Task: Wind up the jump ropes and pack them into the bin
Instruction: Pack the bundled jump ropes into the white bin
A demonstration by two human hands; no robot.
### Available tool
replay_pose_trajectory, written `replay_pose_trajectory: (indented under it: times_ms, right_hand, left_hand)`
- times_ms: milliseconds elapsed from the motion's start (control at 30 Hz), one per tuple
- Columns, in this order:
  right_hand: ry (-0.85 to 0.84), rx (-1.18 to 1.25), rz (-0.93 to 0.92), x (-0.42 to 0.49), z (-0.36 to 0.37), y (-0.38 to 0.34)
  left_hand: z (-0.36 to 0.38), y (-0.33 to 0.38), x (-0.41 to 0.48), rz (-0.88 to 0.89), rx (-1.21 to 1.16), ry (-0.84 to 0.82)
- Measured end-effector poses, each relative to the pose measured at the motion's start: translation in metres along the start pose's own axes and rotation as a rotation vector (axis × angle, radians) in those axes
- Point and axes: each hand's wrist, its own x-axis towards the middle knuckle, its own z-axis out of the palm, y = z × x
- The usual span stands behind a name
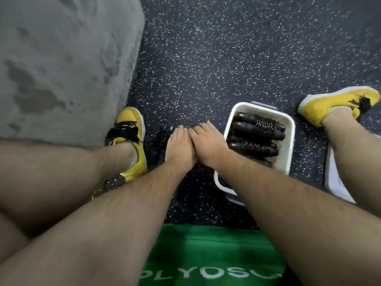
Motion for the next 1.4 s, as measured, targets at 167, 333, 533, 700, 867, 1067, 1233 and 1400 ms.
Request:
replay_pose_trajectory:
  times_ms: [167,333,533,700,867,1067,1233,1400]
  right_hand:
    - [-0.138,0.099,-0.052,0.028,0.023,-0.015]
    - [-0.210,0.093,-0.040,0.043,0.032,-0.015]
    - [-0.192,0.049,-0.018,0.040,0.025,-0.005]
    - [-0.100,0.055,-0.024,0.027,0.011,0.007]
    - [0.128,0.079,0.064,-0.006,-0.025,0.036]
    - [0.246,0.236,0.223,-0.074,-0.054,0.072]
    - [0.272,0.320,0.376,-0.122,-0.041,0.098]
    - [0.263,0.313,0.461,-0.146,-0.017,0.109]
  left_hand:
    - [0.020,-0.011,-0.010,-0.307,-0.188,-0.069]
    - [0.033,-0.013,-0.005,-0.261,-0.179,-0.089]
    - [0.028,-0.003,-0.002,-0.218,-0.310,-0.112]
    - [0.009,-0.018,-0.008,-0.012,-0.426,0.001]
    - [-0.055,-0.015,-0.006,0.281,-0.425,0.204]
    - [-0.101,0.029,-0.012,0.510,-0.267,0.284]
    - [-0.105,0.075,-0.018,0.630,-0.198,0.359]
    - [-0.091,0.101,-0.019,0.652,-0.176,0.249]
